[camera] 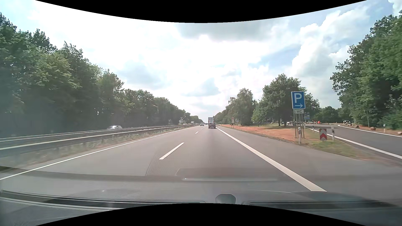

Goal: Follow the waypoints while adhering to traffic rules and regulations

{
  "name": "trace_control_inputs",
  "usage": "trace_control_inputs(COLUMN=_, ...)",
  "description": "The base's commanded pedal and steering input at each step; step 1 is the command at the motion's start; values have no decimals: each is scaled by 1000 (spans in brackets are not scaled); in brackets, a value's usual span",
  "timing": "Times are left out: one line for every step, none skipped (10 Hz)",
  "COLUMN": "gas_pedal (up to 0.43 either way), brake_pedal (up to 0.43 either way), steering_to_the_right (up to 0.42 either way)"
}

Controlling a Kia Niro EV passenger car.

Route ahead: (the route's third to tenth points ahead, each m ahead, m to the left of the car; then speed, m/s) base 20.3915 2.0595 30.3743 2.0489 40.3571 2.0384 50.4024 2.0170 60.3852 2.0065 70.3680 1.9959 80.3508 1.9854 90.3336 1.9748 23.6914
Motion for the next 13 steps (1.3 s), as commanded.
trace_control_inputs(gas_pedal=209, brake_pedal=0, steering_to_the_right=-3)
trace_control_inputs(gas_pedal=209, brake_pedal=0, steering_to_the_right=-3)
trace_control_inputs(gas_pedal=209, brake_pedal=0, steering_to_the_right=-3)
trace_control_inputs(gas_pedal=209, brake_pedal=0, steering_to_the_right=-3)
trace_control_inputs(gas_pedal=209, brake_pedal=0, steering_to_the_right=-3)
trace_control_inputs(gas_pedal=209, brake_pedal=0, steering_to_the_right=-3)
trace_control_inputs(gas_pedal=209, brake_pedal=0, steering_to_the_right=-3)
trace_control_inputs(gas_pedal=209, brake_pedal=0, steering_to_the_right=-3)
trace_control_inputs(gas_pedal=209, brake_pedal=0, steering_to_the_right=-3)
trace_control_inputs(gas_pedal=209, brake_pedal=0, steering_to_the_right=-3)
trace_control_inputs(gas_pedal=209, brake_pedal=0, steering_to_the_right=-3)
trace_control_inputs(gas_pedal=209, brake_pedal=0, steering_to_the_right=-2)
trace_control_inputs(gas_pedal=209, brake_pedal=0, steering_to_the_right=-2)
